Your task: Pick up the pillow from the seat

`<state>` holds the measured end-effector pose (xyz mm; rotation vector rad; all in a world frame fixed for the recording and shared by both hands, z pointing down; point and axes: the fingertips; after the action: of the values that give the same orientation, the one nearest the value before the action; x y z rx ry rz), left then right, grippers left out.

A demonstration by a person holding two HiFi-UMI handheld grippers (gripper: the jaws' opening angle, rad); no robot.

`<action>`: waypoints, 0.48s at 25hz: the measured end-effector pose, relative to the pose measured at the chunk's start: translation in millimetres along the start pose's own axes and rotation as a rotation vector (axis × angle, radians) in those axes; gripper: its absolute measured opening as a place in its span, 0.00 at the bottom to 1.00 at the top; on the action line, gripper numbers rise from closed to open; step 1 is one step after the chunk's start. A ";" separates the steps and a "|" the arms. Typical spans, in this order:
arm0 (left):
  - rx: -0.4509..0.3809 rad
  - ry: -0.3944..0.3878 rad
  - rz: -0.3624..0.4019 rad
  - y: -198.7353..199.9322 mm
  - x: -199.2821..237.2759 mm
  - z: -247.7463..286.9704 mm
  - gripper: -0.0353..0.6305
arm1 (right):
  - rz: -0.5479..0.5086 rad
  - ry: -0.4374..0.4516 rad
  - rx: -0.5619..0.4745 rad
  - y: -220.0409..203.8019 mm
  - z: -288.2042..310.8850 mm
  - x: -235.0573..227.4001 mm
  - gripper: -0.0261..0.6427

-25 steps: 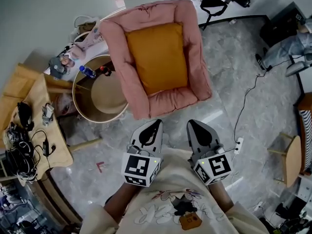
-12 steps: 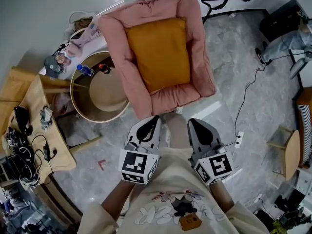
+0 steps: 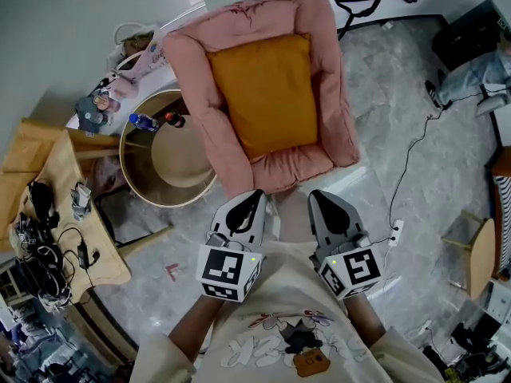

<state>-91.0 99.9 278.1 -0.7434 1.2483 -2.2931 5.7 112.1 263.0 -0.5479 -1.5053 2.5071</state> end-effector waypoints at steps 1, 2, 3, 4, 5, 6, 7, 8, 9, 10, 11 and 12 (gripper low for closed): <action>0.006 0.002 -0.003 1.3 2.0 5.1 0.06 | 0.001 0.002 -0.002 3.0 4.4 -3.9 0.07; 0.012 0.003 -0.002 3.1 3.0 10.6 0.06 | 0.002 0.005 -0.004 6.1 8.7 -8.7 0.07; 0.017 0.003 0.002 5.5 3.4 16.8 0.06 | 0.005 0.007 -0.005 9.1 13.2 -14.2 0.07; 0.024 0.001 0.007 8.1 3.8 23.7 0.06 | 0.009 0.011 -0.004 11.7 17.9 -20.3 0.07; 0.031 0.001 0.010 11.0 4.7 30.8 0.06 | 0.013 0.015 -0.001 14.2 23.1 -26.3 0.07; 0.039 0.002 0.011 14.2 6.4 38.1 0.06 | 0.016 0.020 0.003 17.0 28.7 -32.2 0.07; 0.044 0.003 0.011 18.1 8.9 45.5 0.06 | 0.018 0.024 0.007 20.2 34.6 -37.9 0.07; 0.044 0.005 0.010 22.9 12.0 53.0 0.06 | 0.017 0.028 0.010 23.7 40.9 -43.5 0.07; 0.037 0.008 0.011 29.0 15.5 60.3 0.06 | 0.016 0.031 0.013 27.5 47.5 -49.2 0.07; 0.025 0.010 0.013 36.0 19.0 67.5 0.06 | 0.015 0.034 0.016 31.2 54.5 -55.0 0.07; 0.016 0.005 0.016 42.6 21.9 75.2 0.06 | 0.012 0.036 0.018 34.8 61.6 -61.2 0.07; 0.014 -0.003 0.021 48.0 24.2 83.6 0.06 | 0.009 0.038 0.019 38.4 68.8 -68.0 0.07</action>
<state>-51.4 8.8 281.0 -0.7255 1.2310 -2.2809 42.9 15.5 273.7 -0.5971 -1.4678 2.5002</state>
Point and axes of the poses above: the fingertips, and each gripper's own axes: z forward along the fingers, x to its left, y out of its top
